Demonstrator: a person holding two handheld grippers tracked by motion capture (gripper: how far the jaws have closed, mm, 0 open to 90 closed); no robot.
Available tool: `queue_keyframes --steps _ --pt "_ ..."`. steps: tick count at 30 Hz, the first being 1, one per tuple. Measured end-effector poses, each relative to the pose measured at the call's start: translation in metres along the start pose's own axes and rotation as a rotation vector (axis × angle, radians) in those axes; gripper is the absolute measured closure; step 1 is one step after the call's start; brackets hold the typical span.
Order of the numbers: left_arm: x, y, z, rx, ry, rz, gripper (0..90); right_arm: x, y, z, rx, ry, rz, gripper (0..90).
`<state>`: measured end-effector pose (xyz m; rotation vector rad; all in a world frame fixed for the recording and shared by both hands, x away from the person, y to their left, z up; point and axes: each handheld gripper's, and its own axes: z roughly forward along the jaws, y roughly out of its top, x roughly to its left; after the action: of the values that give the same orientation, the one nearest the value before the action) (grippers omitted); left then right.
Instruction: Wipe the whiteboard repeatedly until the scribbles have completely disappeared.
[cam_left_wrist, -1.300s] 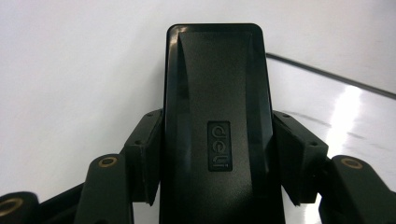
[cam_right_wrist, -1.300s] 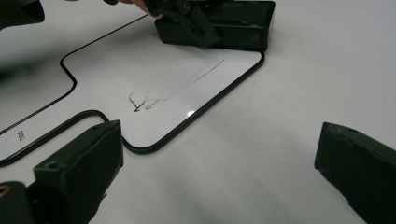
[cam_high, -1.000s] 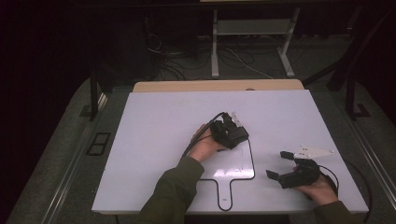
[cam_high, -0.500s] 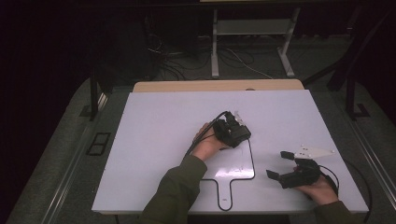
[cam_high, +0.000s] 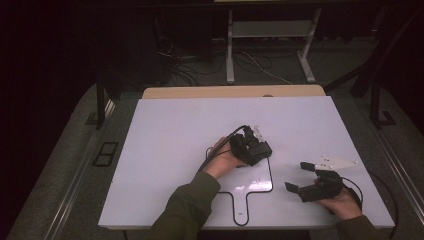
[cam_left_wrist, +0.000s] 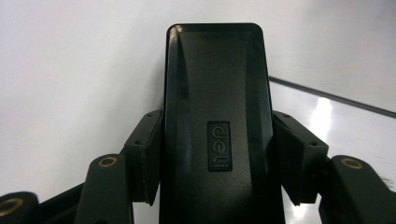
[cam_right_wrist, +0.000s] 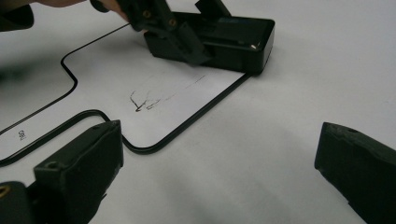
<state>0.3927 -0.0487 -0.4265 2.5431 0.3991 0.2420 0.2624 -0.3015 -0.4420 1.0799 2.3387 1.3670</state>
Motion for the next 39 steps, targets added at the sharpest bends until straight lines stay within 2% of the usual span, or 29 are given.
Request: queue_keyframes --steps 2,4,5,7,8,12,14,16,17,22,24,25,26,30,31,35,37,39 --pt "0.006 -0.001 0.0 0.003 0.015 -0.012 39.3 0.0 0.0 0.0 -0.001 0.001 0.001 0.2" --pt "0.008 -0.001 0.0 0.003 0.018 -0.002 39.3 -0.001 0.0 0.0 0.001 0.002 0.002 0.2" --pt "0.006 -0.001 0.0 0.007 0.013 -0.005 39.3 -0.001 0.0 0.0 0.001 0.001 0.0 0.2" --pt "0.0 0.0 -0.001 0.008 0.006 0.025 39.3 -0.001 0.0 0.0 0.0 0.003 0.001 0.2" --pt "-0.006 0.0 -0.001 0.007 -0.005 0.014 39.3 -0.001 0.0 0.0 0.0 0.003 0.0 0.2" --pt "-0.02 0.0 -0.002 0.001 -0.026 0.047 39.3 0.0 0.0 0.0 -0.002 0.002 0.0 0.2" --pt "-0.024 0.0 -0.004 0.006 -0.03 0.084 39.3 0.0 0.0 0.0 -0.001 0.001 -0.001 0.2" --pt "-0.023 0.0 -0.004 0.004 -0.033 0.066 39.3 0.0 0.0 0.0 0.001 0.001 0.0 0.2" --pt "-0.022 -0.001 -0.003 -0.005 -0.03 0.042 39.3 0.0 0.0 0.0 0.002 0.001 -0.001 0.3" --pt "-0.003 0.0 -0.001 0.001 0.01 0.005 39.3 0.001 0.0 0.0 0.003 0.002 0.0 0.2" --pt "0.001 0.0 0.0 0.003 0.007 0.025 39.3 0.0 0.0 0.001 0.002 0.002 -0.002 0.2" --pt "-0.003 0.0 0.0 0.003 -0.001 0.009 39.3 -0.001 0.0 0.001 0.002 0.002 -0.001 0.2" --pt "-0.005 0.0 -0.001 0.004 -0.011 0.013 39.3 -0.001 0.0 0.001 0.001 0.003 -0.001 0.2" --pt "-0.02 -0.001 -0.004 0.006 -0.033 0.056 39.3 -0.001 0.0 0.0 0.001 0.004 0.0 0.2" --pt "-0.022 -0.001 -0.005 0.01 -0.037 0.082 39.3 -0.001 0.0 0.0 0.0 0.003 0.001 0.2" --pt "-0.034 -0.005 -0.008 -0.006 -0.061 0.089 39.3 0.001 0.0 0.0 0.001 0.004 -0.001 0.2" --pt "-0.034 -0.006 -0.008 -0.006 -0.064 0.084 39.3 0.001 0.0 0.0 0.003 0.002 -0.003 0.2" --pt "-0.027 -0.007 -0.008 -0.001 -0.054 0.074 39.3 0.001 0.0 0.001 0.003 0.001 -0.003 0.2"
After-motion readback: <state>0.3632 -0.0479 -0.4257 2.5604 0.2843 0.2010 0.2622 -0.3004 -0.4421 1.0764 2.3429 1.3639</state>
